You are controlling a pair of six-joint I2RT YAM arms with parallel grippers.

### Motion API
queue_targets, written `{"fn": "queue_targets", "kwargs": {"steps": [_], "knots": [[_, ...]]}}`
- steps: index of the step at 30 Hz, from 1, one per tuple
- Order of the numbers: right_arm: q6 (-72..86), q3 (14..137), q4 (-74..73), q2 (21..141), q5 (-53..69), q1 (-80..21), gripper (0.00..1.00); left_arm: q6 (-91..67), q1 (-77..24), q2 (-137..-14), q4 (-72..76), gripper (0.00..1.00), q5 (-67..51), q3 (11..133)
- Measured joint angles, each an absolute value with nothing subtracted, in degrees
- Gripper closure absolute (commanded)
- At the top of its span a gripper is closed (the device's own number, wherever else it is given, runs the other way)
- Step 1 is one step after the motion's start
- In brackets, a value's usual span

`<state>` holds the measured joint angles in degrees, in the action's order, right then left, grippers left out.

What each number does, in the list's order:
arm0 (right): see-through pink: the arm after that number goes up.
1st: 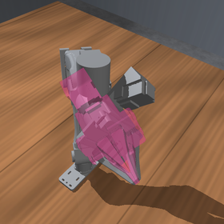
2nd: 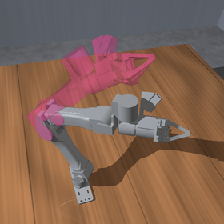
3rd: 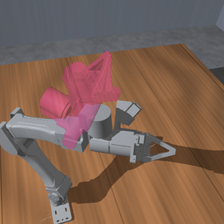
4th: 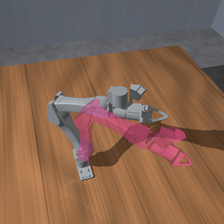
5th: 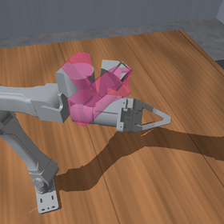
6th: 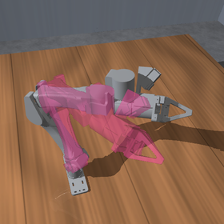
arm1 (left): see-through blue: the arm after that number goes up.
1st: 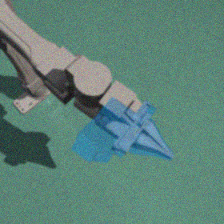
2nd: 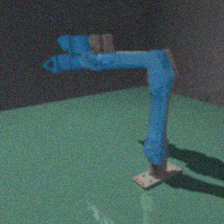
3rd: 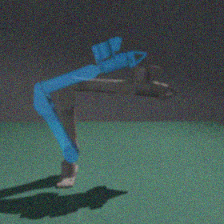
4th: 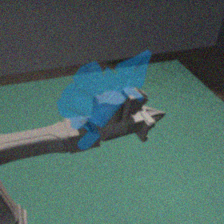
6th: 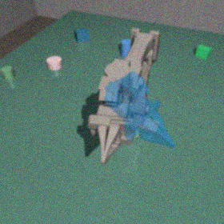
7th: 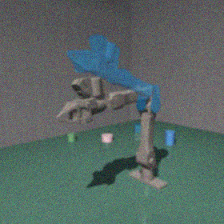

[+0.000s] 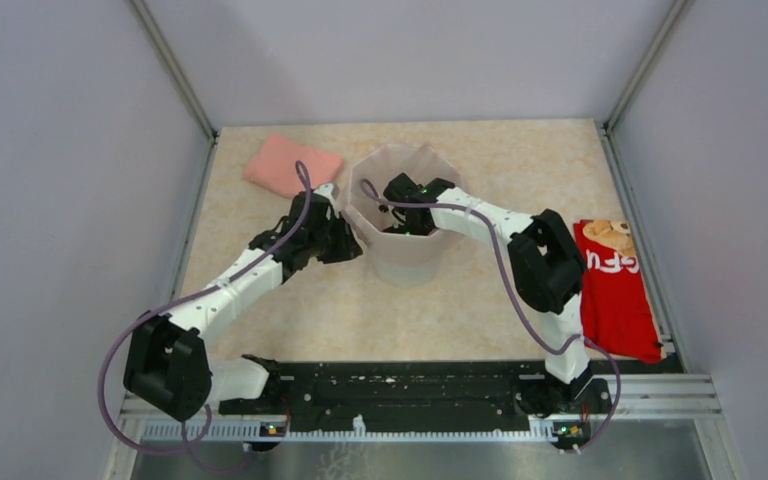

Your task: Put the trash bags into the trash bin

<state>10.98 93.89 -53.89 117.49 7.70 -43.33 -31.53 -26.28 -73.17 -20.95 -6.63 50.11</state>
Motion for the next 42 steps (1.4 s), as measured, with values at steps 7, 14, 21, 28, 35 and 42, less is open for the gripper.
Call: {"fn": "queue_targets", "kwargs": {"steps": [7,14,21,28,35,42], "knots": [[11.1,94.5,-54.8,117.5,7.4,-43.3,0.49,-31.2,-26.3,-70.9,-22.3,0.61,-5.9,50.6],[11.7,96.7,-56.4,117.5,6.3,-43.3,0.48,-30.8,-26.3,-69.7,-23.7,0.61,-4.6,51.7],[12.2,97.6,-56.9,117.2,5.8,-43.3,0.48,-30.6,-26.3,-69.7,-24.3,0.61,-4.2,51.7],[13.0,97.6,-56.9,116.0,5.4,-43.3,0.49,-30.3,-26.3,-69.7,-24.4,0.61,-4.7,51.7],[13.5,97.6,-56.9,115.3,4.6,-43.4,0.49,-30.1,-26.2,-69.8,-24.4,0.62,-5.4,51.7],[14.0,97.6,-56.8,115.0,4.1,-43.5,0.49,-30.0,-26.2,-69.8,-24.2,0.62,-5.4,51.7]]}}
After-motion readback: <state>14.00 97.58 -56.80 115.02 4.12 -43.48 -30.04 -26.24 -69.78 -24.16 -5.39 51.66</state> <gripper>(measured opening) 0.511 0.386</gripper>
